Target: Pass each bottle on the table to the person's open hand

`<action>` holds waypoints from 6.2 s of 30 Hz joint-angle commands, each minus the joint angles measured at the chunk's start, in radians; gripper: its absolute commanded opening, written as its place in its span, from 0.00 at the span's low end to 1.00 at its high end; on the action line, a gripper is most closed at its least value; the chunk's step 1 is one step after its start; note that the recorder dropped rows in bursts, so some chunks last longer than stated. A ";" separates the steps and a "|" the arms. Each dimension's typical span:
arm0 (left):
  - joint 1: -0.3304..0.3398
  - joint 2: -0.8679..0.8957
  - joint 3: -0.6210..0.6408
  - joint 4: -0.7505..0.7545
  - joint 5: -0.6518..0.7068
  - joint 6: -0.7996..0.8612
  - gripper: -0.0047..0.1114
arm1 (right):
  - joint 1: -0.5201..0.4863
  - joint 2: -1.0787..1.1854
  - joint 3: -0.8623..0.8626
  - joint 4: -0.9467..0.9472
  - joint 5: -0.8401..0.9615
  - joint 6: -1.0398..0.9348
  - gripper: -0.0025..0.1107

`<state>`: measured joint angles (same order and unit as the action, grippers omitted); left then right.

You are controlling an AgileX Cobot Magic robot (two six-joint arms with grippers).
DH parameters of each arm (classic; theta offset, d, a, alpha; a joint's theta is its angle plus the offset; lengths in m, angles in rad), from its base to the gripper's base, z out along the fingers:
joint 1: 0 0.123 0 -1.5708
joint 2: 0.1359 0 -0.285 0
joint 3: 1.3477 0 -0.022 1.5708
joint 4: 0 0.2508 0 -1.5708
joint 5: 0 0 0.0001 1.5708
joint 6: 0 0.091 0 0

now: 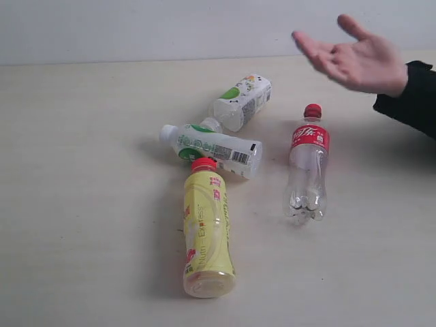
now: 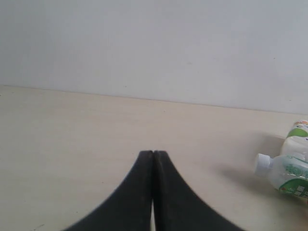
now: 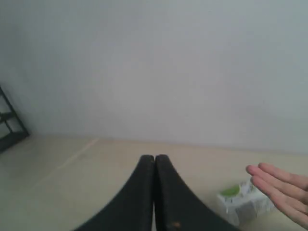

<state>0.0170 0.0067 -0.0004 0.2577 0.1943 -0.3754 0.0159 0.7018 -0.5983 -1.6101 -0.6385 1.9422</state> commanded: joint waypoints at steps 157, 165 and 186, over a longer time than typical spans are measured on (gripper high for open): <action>0.001 -0.007 0.000 0.000 -0.001 0.001 0.04 | 0.316 1.082 -0.617 1.453 1.404 -1.793 0.02; 0.001 -0.007 0.000 0.000 -0.001 0.001 0.04 | 0.316 1.129 -0.617 1.451 1.406 -1.793 0.02; 0.001 -0.007 0.000 0.000 -0.001 0.001 0.04 | 0.316 1.151 -0.617 1.451 1.391 -1.805 0.55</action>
<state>0.0170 0.0067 -0.0004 0.2577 0.1943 -0.3754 0.3378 1.8503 -1.2188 -0.1563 0.7631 0.1459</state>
